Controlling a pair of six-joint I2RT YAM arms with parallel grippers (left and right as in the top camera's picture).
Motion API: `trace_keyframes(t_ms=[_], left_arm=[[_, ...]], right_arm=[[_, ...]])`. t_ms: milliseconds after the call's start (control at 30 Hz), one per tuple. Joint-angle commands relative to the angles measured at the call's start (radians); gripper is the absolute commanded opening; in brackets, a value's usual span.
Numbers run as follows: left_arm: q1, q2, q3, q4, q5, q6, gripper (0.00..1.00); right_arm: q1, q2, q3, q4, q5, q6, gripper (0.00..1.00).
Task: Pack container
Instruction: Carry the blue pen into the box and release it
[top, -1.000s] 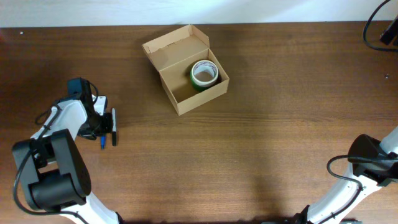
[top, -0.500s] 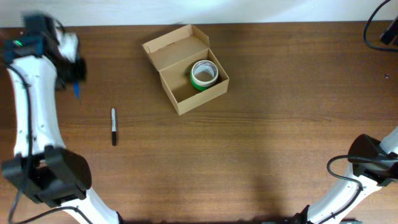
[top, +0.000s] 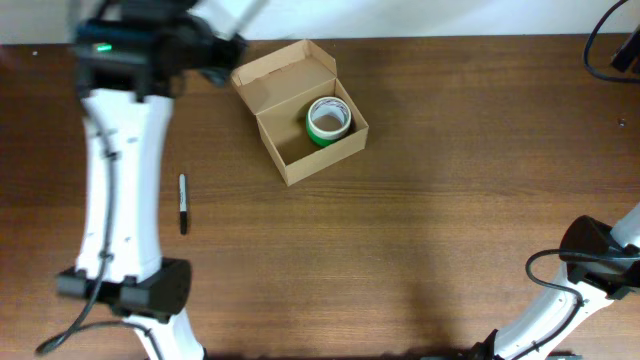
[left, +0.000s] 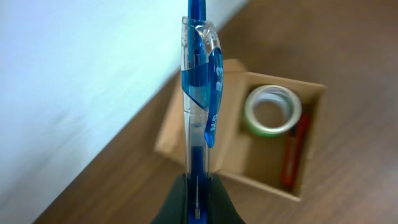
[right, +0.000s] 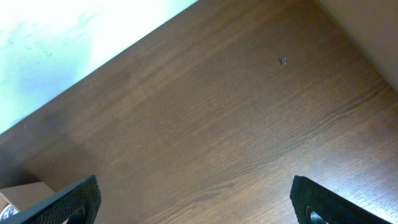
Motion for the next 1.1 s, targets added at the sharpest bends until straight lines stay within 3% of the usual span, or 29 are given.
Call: trace_keyframes(t_ms=[0,400,867,1067], left_arm=[[-0.075,0.121,0.003,-0.016,-0.050,0.062,0.02],[-0.172,0.398,0.003,-0.043,-0.065,0.059,0.02],[-0.175,0.480,0.002,-0.120,-0.055,-0.131,0.01],[-0.185,0.480,0.002,-0.139,-0.038,-0.133,0.02]], right_arm=[[-0.001,-0.012,0.005,0.003,-0.005,0.005,0.99],[-0.001,-0.012,0.005,0.003,-0.005,0.005,0.99],[-0.001,-0.012,0.005,0.003,-0.005,0.005,0.99],[-0.001,-0.012,0.005,0.003,-0.005,0.005,0.99]])
